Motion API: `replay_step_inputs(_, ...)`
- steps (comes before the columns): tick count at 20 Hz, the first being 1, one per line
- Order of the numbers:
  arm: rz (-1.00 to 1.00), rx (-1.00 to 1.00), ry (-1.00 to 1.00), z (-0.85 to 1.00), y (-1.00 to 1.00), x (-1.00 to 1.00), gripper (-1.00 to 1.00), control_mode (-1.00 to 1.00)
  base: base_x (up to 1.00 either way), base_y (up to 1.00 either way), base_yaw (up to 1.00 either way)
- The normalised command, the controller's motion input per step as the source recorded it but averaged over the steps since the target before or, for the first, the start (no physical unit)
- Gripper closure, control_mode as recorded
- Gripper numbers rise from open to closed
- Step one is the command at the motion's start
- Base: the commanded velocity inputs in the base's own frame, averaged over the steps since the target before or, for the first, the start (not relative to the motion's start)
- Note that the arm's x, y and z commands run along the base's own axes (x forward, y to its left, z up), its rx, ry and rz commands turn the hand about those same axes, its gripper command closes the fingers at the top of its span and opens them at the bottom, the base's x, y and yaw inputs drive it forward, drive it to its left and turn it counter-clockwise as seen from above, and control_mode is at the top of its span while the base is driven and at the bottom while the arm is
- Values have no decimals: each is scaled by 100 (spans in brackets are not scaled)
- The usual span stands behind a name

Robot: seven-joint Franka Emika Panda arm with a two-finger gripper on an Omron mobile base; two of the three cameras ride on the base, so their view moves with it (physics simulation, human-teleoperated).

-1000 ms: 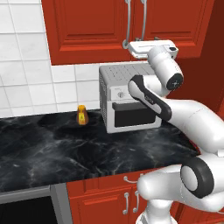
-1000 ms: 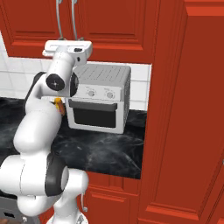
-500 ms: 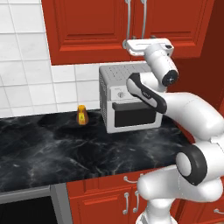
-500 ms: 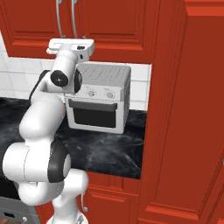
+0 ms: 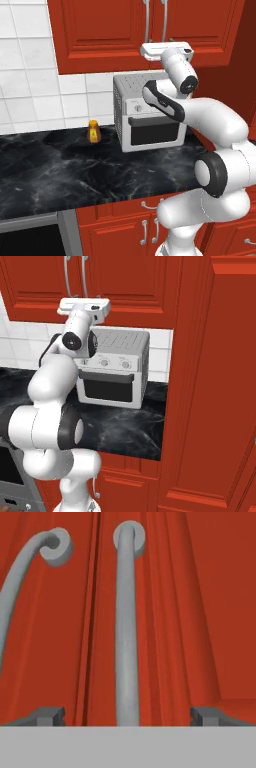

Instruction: Pick the bar soap and spray from the cabinet and place them on the counter.

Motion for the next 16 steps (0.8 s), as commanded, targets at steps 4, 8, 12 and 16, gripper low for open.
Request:
replay_step_inputs(4,0,0,2,0,10,42,100,-100,0,0,0)
replay_step_inputs(8,0,0,4,0,4,34,100,-100,0,0,0)
replay_step_inputs(12,1,0,20,0,8,36,100,-100,0,0,0)
replay_step_inputs(16,6,0,39,0,14,41,100,-100,0,0,0)
